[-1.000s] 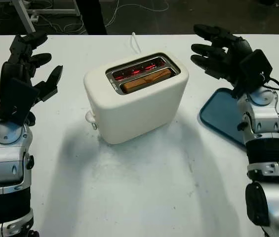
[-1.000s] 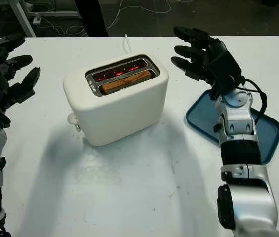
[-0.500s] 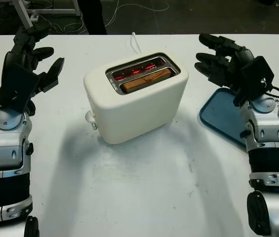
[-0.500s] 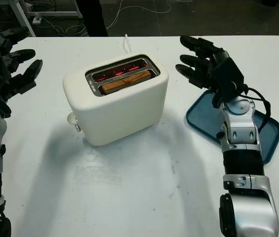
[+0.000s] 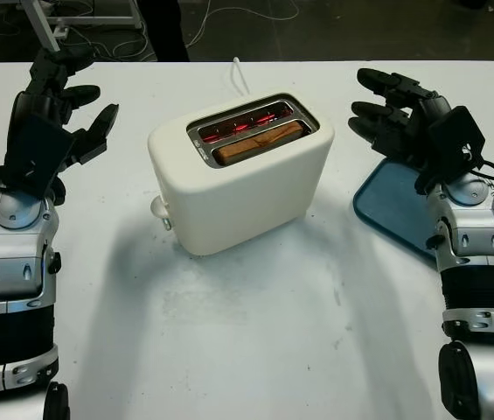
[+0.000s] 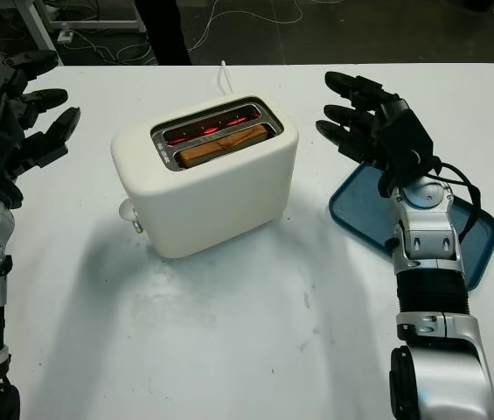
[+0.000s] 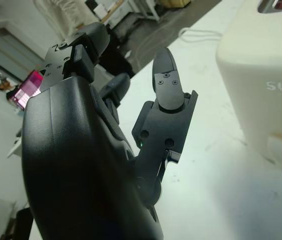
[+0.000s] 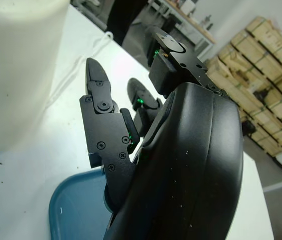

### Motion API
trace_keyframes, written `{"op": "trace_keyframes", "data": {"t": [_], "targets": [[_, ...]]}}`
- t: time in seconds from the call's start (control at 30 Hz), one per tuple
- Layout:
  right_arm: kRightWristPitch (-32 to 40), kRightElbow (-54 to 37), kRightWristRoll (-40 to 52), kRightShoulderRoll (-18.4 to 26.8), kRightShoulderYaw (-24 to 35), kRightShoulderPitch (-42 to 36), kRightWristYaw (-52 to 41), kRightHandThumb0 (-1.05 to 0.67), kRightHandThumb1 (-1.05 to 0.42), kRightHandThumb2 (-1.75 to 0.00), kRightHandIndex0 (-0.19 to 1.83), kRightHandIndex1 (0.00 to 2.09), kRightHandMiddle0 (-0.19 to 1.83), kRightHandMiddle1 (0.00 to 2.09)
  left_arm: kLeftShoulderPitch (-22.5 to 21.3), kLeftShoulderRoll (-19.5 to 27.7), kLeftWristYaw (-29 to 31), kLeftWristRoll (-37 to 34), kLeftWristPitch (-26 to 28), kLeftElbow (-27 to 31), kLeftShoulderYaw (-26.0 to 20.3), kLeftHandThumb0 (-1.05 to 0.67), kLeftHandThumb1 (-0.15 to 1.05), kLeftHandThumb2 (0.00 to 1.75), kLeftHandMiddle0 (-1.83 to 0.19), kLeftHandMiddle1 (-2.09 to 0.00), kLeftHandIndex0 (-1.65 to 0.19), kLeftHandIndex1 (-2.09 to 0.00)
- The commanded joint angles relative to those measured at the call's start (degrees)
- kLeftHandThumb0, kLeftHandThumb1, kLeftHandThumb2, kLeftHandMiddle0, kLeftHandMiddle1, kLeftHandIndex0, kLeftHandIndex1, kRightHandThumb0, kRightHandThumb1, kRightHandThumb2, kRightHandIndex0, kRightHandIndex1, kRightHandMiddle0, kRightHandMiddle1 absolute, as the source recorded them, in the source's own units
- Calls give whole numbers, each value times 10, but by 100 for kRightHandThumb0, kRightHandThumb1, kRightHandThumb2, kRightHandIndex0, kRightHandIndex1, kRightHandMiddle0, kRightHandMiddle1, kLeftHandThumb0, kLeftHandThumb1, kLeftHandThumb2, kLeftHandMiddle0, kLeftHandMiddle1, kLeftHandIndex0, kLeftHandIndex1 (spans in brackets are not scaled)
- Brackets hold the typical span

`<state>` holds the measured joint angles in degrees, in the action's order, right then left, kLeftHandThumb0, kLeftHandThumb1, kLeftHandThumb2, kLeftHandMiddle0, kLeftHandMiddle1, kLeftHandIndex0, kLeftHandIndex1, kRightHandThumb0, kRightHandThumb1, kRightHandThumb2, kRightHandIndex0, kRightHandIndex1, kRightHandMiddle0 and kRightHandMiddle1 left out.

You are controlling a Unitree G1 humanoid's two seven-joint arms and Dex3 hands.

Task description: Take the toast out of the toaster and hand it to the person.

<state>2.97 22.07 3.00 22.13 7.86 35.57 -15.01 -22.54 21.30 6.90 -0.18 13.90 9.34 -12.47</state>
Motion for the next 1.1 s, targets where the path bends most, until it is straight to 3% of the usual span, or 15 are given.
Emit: {"op": "trace_keyframes", "data": {"t": [0.0,0.6,1.07], "targets": [[-7,-4,-4,8,3,10,6,-24,-92,-9,50,23,55,1,12,3,-3,4,9,18,-1,-27,78,54,0,-94,0,-78],[-29,2,-7,9,7,21,4,-27,-92,-6,59,21,61,2,23,-4,-5,-4,8,27,-7,-28,76,58,0,-93,0,-79],[-33,5,-15,-2,-9,31,2,-23,-92,-8,59,19,59,2,1,-7,-3,-4,-1,11,11,-29,76,61,0,-93,0,-77]]}}
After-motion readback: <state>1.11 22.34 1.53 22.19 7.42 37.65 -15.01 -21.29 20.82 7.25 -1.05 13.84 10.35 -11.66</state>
